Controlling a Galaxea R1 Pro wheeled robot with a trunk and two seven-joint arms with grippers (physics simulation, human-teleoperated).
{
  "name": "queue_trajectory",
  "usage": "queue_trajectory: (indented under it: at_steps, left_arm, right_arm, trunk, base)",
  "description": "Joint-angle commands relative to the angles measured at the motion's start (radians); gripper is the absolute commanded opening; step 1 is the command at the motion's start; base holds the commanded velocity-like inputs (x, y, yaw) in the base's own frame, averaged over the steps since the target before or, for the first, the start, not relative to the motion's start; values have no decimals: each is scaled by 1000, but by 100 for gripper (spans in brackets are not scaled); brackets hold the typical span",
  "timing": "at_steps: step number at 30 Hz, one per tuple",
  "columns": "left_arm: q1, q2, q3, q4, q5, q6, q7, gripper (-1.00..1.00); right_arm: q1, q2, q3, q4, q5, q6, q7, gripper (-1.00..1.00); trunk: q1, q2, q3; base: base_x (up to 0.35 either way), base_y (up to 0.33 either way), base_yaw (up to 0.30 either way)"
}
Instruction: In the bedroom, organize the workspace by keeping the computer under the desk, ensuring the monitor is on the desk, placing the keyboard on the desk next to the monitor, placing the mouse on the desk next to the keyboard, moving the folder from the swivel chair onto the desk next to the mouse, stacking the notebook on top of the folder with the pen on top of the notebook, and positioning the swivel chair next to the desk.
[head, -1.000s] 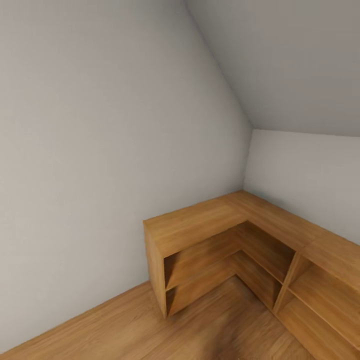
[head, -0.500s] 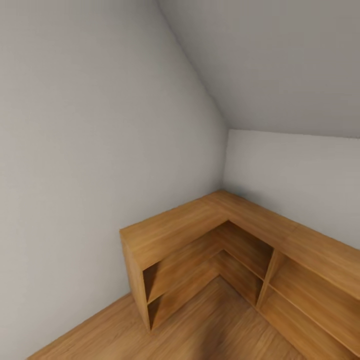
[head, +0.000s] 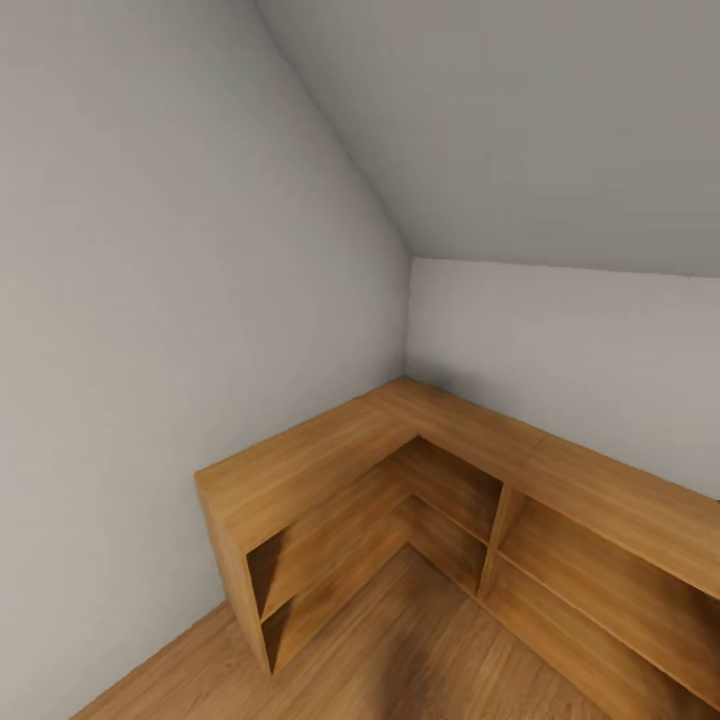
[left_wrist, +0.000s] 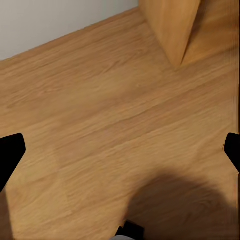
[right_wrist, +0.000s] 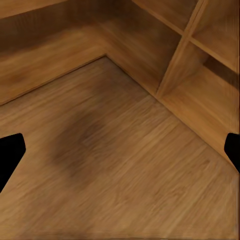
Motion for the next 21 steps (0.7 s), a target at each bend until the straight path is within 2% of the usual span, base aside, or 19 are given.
queue_trajectory:
  at_steps: [1, 11, 21]
  left_arm:
    - [0, 1, -8, 0, 8, -3, 5, 100]
    - [0, 1, -8, 0, 8, -3, 5, 100]
    - [0, 2, -8, 0, 8, -1, 5, 100]
  right_arm:
    - [-1, 1, 9, 2, 0, -1, -8, 100]
    - [-1, 1, 9, 2, 0, 0, -8, 100]
    - [-1, 1, 9, 3, 0, -1, -9, 100]
  trunk:
    - [0, -1, -2]
    - [0, -1, -8]
    - [0, -1, -14]
  base:
    - [0, 0, -257]
    - [12, 0, -253]
    - [192, 0, -260]
